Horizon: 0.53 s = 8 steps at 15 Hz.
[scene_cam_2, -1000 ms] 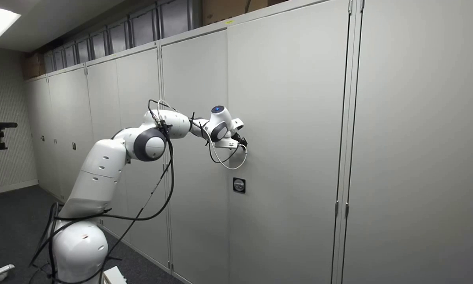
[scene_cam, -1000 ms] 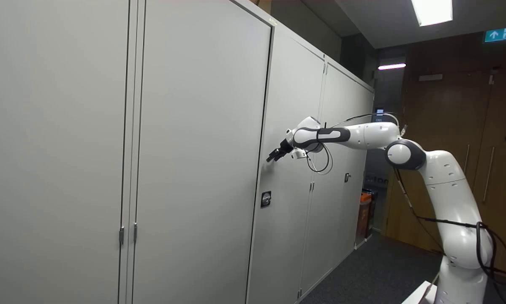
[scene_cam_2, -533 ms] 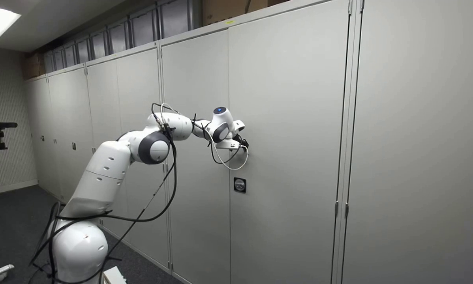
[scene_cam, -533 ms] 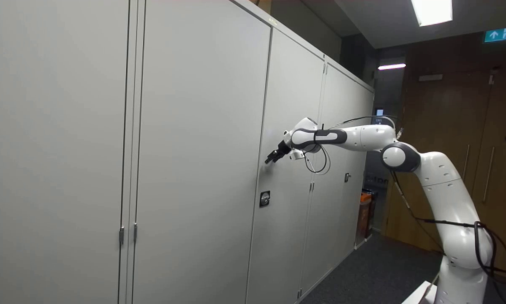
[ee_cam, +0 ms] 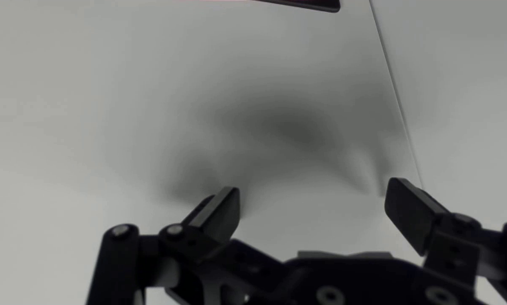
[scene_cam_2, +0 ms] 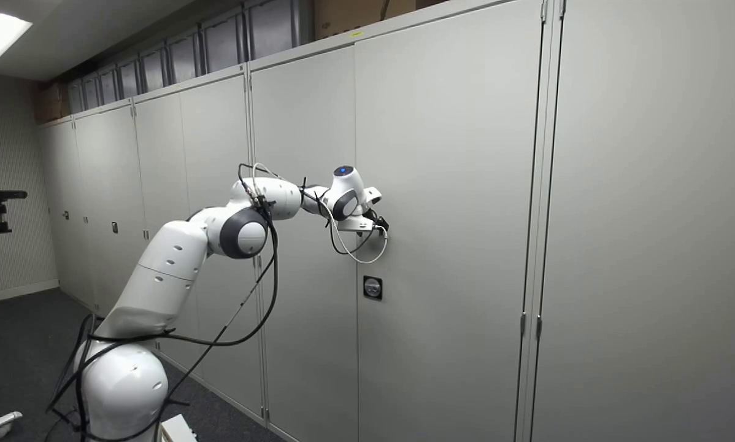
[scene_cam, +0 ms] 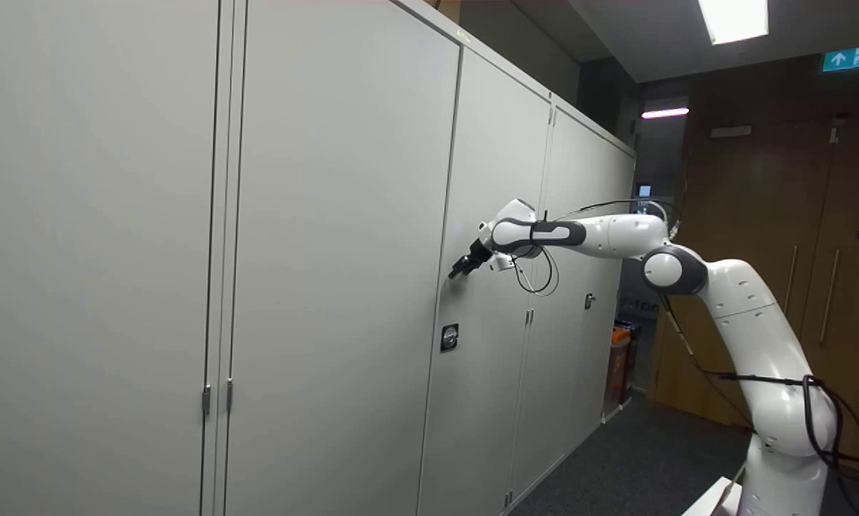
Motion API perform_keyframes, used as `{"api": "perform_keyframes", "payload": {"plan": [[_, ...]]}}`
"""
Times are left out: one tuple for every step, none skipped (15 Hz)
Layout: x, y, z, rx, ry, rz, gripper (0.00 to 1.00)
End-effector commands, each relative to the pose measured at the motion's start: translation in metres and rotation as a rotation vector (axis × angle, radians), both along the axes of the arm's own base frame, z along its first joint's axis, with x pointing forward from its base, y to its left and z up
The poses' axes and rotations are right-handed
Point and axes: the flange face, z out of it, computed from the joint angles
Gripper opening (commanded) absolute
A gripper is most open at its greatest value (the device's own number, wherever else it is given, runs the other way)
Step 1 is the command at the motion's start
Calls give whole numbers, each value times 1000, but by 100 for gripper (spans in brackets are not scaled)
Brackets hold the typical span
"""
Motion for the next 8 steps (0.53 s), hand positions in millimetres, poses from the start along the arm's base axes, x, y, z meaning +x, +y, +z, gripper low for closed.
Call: {"api": "perform_keyframes", "payload": {"plan": [[4, 5, 11, 2, -21, 3, 100], [2, 5, 12, 1, -23, 5, 100], [0, 6, 12, -1, -25, 7, 100], [-2, 7, 12, -1, -23, 9, 100], [-5, 7, 13, -3, -21, 7, 100], [-7, 7, 13, -2, -19, 8, 100], [-10, 7, 13, -3, -18, 6, 100], [-13, 7, 14, -7, -18, 5, 100]]}}
